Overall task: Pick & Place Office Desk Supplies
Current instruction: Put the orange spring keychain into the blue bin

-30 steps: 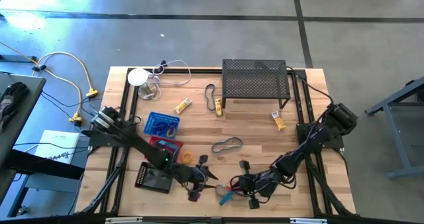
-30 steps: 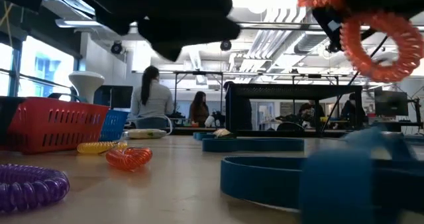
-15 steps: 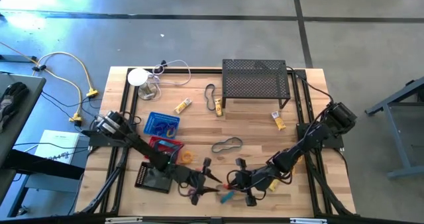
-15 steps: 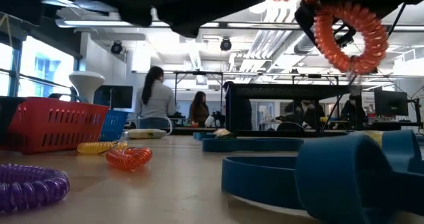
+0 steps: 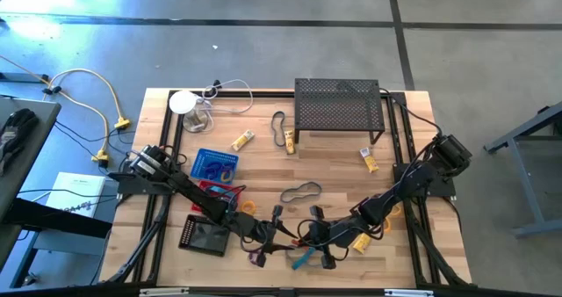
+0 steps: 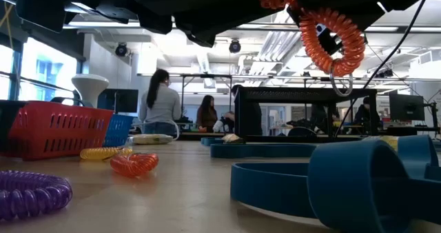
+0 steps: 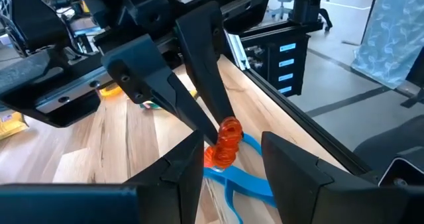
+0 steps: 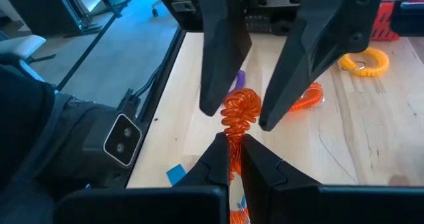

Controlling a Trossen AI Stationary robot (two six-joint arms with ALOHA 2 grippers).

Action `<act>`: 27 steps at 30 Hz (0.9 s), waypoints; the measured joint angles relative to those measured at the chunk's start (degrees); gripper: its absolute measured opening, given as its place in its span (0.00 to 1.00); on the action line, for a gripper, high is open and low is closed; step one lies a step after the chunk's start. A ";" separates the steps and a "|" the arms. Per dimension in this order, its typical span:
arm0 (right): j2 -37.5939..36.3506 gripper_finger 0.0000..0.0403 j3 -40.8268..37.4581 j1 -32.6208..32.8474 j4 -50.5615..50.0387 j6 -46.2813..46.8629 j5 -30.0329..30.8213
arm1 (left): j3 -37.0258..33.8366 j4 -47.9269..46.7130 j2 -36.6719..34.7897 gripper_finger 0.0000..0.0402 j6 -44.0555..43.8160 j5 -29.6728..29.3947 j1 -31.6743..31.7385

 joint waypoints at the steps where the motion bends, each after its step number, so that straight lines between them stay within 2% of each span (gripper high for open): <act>1: -0.01 0.02 0.01 0.00 -0.01 0.00 -0.01 | 0.00 0.06 0.00 0.35 0.00 0.00 0.02; 5: -0.07 0.02 0.02 0.02 -0.57 0.01 -0.03 | 0.00 0.09 0.00 0.30 0.02 -0.02 0.02; 14: -0.09 0.02 0.03 0.02 -0.60 0.48 -0.26 | 0.00 0.09 0.00 0.05 0.00 -0.17 0.02; 17: -0.07 0.04 0.04 0.02 -0.52 0.74 -1.12 | 0.00 0.12 0.00 0.02 -0.22 -0.85 0.02; 20: -0.09 0.09 0.04 0.07 -0.52 3.19 -0.87 | 0.00 0.11 0.00 0.01 -0.22 -0.98 0.02; 23: -0.09 0.19 0.04 0.07 -0.56 4.64 0.10 | 0.00 0.09 0.00 0.01 -0.04 -1.01 -0.09; 27: -0.09 0.35 0.04 0.66 -0.52 4.57 6.36 | 0.00 -0.08 0.00 0.01 -0.17 -1.03 -0.30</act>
